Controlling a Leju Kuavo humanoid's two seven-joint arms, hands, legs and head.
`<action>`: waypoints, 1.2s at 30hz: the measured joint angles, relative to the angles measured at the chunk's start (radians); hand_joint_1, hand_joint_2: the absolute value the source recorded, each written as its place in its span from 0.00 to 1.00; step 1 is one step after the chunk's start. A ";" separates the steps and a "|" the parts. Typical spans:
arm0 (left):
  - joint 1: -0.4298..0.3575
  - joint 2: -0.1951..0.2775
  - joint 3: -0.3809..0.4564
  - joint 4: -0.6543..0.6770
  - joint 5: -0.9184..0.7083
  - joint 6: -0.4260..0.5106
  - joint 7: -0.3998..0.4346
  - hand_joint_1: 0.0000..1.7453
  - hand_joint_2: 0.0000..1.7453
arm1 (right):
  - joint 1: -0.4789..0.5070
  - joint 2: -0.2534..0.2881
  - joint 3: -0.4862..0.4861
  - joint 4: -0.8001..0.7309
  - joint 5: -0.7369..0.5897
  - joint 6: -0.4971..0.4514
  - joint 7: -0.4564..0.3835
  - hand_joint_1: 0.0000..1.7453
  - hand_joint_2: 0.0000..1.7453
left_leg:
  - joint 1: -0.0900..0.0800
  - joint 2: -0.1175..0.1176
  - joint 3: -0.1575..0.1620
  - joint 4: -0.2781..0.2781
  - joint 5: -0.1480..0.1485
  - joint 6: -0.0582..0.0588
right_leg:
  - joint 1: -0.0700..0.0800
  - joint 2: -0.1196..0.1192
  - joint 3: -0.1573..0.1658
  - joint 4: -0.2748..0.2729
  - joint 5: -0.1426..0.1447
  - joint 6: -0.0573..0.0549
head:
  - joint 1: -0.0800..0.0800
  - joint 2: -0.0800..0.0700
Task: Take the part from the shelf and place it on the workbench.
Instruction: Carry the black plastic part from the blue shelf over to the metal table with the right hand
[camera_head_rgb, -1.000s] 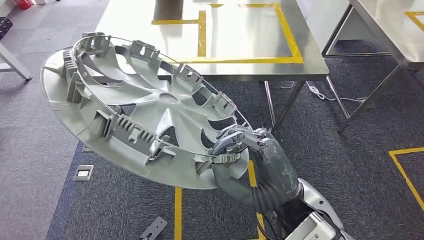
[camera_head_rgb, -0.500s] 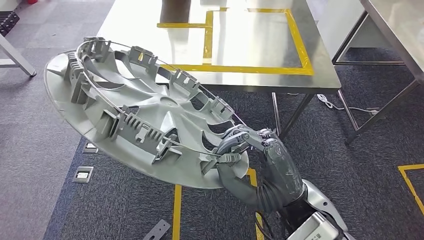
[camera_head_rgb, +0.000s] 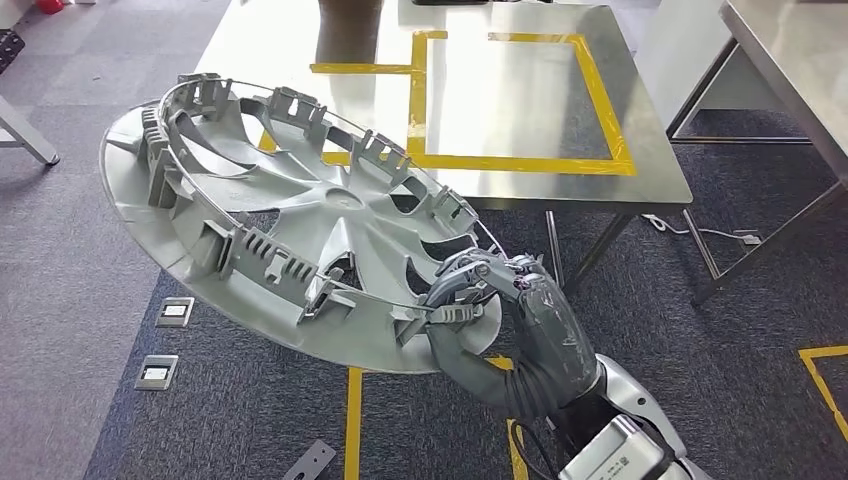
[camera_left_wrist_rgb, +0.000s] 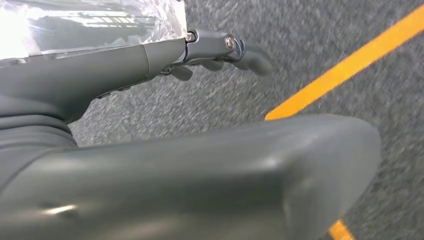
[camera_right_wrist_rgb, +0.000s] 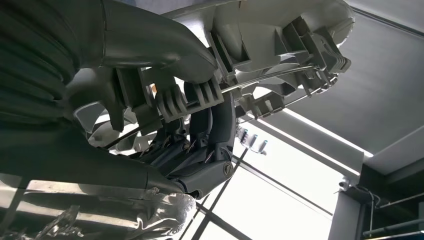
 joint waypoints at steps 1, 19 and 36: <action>-0.002 0.001 0.000 0.000 -0.001 0.001 0.000 0.00 1.00 | -0.001 0.000 0.000 0.000 0.000 0.000 0.000 1.00 1.00 | 0.001 -0.002 0.005 0.000 -0.004 0.006 | -0.001 -0.001 -0.008 0.020 -0.008 0.006 | 0.003 0.000; 0.006 -0.008 0.001 0.002 -0.007 -0.006 -0.005 0.00 1.00 | -0.005 -0.004 0.000 0.015 0.000 0.001 -0.001 1.00 1.00 | -0.025 -0.013 0.089 0.093 -0.145 0.026 | 0.034 -0.013 -0.063 -0.074 0.130 -0.070 | 0.013 0.000; 0.022 -0.006 0.001 0.005 -0.009 -0.013 -0.007 0.00 1.00 | 0.016 -0.004 0.001 0.008 0.020 -0.008 0.008 1.00 1.00 | 0.000 -0.018 0.010 -0.021 -0.001 -0.013 | 0.012 0.003 -0.061 -0.017 0.074 -0.060 | 0.009 0.000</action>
